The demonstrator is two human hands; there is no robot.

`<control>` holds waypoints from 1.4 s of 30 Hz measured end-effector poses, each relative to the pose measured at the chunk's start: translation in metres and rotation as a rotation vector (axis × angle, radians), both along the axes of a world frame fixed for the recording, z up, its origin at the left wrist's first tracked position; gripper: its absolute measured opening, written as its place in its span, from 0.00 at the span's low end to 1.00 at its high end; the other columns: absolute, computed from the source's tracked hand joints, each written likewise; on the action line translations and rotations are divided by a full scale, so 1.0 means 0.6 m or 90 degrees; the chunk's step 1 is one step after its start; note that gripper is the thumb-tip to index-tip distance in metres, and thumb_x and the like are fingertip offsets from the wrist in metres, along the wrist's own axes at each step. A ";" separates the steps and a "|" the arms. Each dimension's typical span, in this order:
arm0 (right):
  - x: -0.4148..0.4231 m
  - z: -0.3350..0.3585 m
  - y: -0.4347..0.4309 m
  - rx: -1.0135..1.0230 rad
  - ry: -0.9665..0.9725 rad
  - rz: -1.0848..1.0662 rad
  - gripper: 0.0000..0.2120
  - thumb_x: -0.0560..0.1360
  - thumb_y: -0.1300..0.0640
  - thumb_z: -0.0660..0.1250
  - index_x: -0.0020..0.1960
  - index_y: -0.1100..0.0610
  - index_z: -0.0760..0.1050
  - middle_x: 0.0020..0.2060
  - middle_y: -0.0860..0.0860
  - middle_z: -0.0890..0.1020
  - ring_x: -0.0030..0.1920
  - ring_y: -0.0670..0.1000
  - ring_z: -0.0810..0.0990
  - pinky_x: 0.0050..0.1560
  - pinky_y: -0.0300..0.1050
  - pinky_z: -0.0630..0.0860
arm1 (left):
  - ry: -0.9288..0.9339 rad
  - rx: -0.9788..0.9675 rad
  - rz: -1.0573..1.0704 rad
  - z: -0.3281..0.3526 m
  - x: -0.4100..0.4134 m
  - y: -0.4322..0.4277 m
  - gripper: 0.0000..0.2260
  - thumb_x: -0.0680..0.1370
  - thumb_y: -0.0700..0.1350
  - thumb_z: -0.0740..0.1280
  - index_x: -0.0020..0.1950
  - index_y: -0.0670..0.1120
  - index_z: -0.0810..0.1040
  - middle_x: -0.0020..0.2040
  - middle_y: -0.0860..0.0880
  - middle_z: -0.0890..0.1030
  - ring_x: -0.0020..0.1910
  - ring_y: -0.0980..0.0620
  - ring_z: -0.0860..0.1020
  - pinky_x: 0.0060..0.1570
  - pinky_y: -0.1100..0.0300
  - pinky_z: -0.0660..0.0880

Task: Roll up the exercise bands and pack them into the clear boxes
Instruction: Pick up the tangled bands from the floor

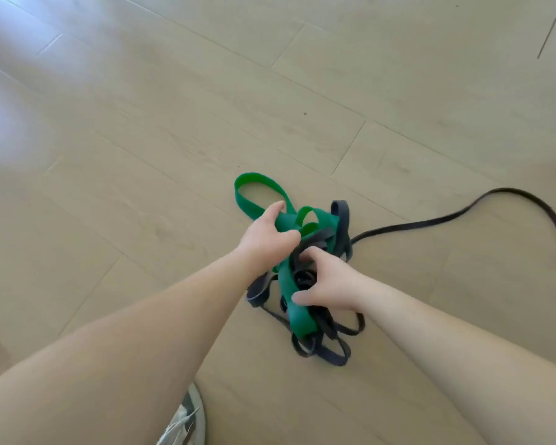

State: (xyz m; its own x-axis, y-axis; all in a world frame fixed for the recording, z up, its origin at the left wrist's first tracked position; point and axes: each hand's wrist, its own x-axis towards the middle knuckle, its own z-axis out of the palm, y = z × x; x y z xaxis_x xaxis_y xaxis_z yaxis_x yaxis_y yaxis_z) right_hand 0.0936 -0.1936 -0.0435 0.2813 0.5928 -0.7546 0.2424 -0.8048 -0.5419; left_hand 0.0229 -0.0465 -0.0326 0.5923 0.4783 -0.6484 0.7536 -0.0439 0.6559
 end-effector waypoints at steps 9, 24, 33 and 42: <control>0.091 -0.026 -0.076 -0.213 -0.076 -0.144 0.76 0.46 0.29 0.83 0.81 0.56 0.50 0.77 0.57 0.61 0.77 0.59 0.65 0.73 0.58 0.70 | 0.192 0.216 -0.174 -0.086 -0.035 -0.017 0.17 0.85 0.53 0.54 0.72 0.57 0.74 0.70 0.47 0.75 0.71 0.41 0.71 0.69 0.45 0.69; -0.024 -0.057 -0.062 0.071 0.013 -0.379 0.46 0.60 0.59 0.82 0.72 0.44 0.63 0.53 0.37 0.81 0.53 0.40 0.81 0.54 0.43 0.80 | 0.011 -0.013 -0.066 -0.065 -0.040 -0.082 0.26 0.86 0.50 0.55 0.76 0.77 0.53 0.61 0.58 0.75 0.45 0.54 0.80 0.50 0.56 0.79; 0.004 -0.025 -0.089 0.107 -0.063 -0.294 0.62 0.70 0.57 0.79 0.75 0.24 0.34 0.78 0.40 0.63 0.77 0.45 0.64 0.76 0.49 0.66 | -0.026 -0.040 0.001 -0.058 -0.011 -0.105 0.29 0.85 0.53 0.59 0.76 0.77 0.47 0.75 0.55 0.73 0.63 0.54 0.78 0.62 0.57 0.74; 0.007 -0.046 -0.093 0.127 -0.003 -0.346 0.55 0.65 0.64 0.78 0.78 0.29 0.52 0.77 0.42 0.65 0.75 0.49 0.70 0.69 0.48 0.75 | -0.032 -0.092 -0.063 -0.062 0.000 -0.113 0.25 0.83 0.48 0.63 0.74 0.73 0.62 0.73 0.57 0.74 0.67 0.52 0.76 0.67 0.48 0.77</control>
State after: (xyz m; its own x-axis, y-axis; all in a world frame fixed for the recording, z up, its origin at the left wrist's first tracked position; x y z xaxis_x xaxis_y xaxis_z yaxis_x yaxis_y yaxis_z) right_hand 0.0979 -0.2497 -0.0709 0.5887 0.4927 -0.6409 -0.1744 -0.6968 -0.6958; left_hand 0.0230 -0.1142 -0.0698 0.6652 0.3204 -0.6744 0.7164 -0.0195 0.6974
